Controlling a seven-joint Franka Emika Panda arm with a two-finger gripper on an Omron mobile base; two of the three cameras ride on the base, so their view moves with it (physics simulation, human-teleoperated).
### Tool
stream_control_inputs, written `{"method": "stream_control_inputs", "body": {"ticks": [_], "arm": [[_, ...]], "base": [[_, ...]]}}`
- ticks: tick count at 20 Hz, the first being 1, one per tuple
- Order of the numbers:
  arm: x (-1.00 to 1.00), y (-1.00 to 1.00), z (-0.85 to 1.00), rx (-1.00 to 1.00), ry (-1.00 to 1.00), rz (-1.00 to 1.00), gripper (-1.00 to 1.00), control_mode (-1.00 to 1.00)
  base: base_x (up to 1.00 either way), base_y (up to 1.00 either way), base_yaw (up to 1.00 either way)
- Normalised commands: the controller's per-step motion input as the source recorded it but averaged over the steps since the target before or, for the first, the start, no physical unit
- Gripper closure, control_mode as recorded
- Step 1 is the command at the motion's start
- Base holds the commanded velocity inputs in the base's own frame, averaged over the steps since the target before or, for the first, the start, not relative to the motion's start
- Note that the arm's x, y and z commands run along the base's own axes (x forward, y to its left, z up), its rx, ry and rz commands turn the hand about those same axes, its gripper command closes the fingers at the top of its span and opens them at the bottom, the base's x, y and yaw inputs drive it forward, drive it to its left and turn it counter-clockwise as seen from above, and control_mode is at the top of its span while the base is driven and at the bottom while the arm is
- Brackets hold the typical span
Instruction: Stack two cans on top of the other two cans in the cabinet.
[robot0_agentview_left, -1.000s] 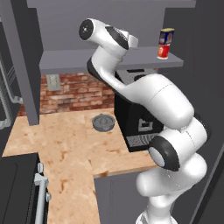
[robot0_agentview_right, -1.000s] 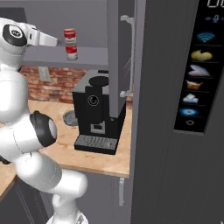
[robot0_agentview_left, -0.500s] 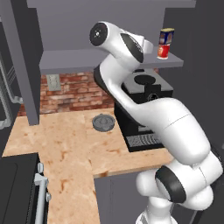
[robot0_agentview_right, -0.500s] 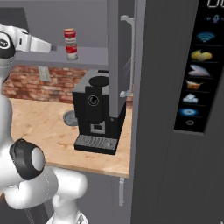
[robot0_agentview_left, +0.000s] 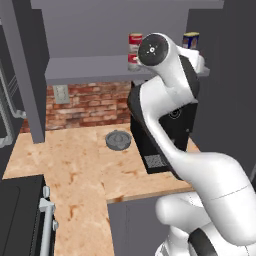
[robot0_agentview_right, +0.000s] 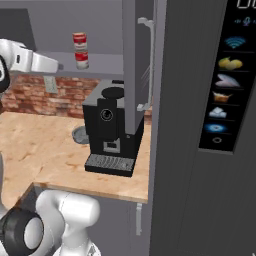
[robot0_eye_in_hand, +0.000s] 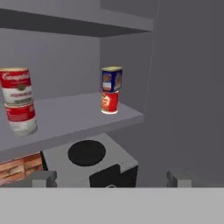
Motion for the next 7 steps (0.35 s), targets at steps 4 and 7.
{"method": "stream_control_inputs", "body": {"ticks": [4, 7], "arm": [[-0.94, -0.02, -0.03, 0.0, 0.1, 0.04, -1.0, -1.0], [-0.87, 0.0, -0.03, 0.0, 0.1, 0.0, -1.0, -1.0]], "base": [[0.0, 0.0, 0.0], [0.0, 0.0, 0.0]]}}
